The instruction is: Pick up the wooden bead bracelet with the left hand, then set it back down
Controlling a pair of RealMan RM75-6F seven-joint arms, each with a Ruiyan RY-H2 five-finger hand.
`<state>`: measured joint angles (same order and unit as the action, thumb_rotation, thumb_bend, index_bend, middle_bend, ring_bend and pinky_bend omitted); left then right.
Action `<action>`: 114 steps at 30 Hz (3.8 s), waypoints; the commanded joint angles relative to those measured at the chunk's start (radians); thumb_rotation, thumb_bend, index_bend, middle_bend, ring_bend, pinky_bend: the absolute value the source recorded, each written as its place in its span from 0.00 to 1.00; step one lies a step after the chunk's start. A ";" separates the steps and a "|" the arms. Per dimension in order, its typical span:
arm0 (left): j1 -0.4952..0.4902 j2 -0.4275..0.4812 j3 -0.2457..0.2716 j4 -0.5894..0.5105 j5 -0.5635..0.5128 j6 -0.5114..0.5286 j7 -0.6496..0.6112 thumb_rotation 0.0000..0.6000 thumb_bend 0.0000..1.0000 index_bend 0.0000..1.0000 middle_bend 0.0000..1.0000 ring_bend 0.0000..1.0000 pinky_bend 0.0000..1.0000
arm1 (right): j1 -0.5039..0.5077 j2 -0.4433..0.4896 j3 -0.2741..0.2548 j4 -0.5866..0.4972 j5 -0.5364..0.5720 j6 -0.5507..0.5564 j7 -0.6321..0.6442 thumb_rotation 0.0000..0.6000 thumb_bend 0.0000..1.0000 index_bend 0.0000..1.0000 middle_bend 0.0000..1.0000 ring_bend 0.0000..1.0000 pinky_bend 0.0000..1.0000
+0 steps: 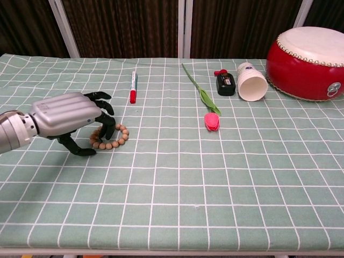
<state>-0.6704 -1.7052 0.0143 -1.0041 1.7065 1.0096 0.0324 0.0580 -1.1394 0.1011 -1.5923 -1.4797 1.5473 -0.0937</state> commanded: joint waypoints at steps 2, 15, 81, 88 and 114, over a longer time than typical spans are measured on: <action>-0.007 -0.013 0.007 0.021 -0.005 0.000 -0.007 1.00 0.25 0.47 0.49 0.17 0.01 | -0.003 0.000 0.000 0.000 0.002 0.003 0.001 1.00 0.17 0.13 0.24 0.00 0.05; -0.016 -0.047 0.029 0.079 -0.024 0.003 -0.027 1.00 0.30 0.51 0.53 0.18 0.01 | -0.006 -0.004 0.003 0.007 0.008 0.003 0.004 1.00 0.17 0.14 0.24 0.00 0.05; -0.069 0.277 0.005 -0.377 -0.128 -0.163 -2.517 0.63 0.25 0.49 0.58 0.32 0.08 | -0.025 0.005 0.011 -0.003 -0.045 0.070 0.020 1.00 0.18 0.16 0.26 0.00 0.04; -0.071 0.285 -0.002 -0.395 -0.176 -0.191 -2.441 0.62 0.24 0.49 0.61 0.24 0.07 | -0.024 0.006 0.011 -0.003 -0.047 0.069 0.022 1.00 0.18 0.17 0.26 0.00 0.03; 0.001 0.271 -0.101 -0.456 -0.434 -0.316 -1.864 0.85 0.43 0.59 0.70 0.26 0.07 | -0.029 0.007 0.009 0.006 -0.053 0.075 0.039 1.00 0.18 0.18 0.27 0.00 0.03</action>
<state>-0.6862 -1.4210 -0.0761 -1.4613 1.2937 0.6792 -1.9233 0.0288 -1.1321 0.1100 -1.5861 -1.5326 1.6227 -0.0548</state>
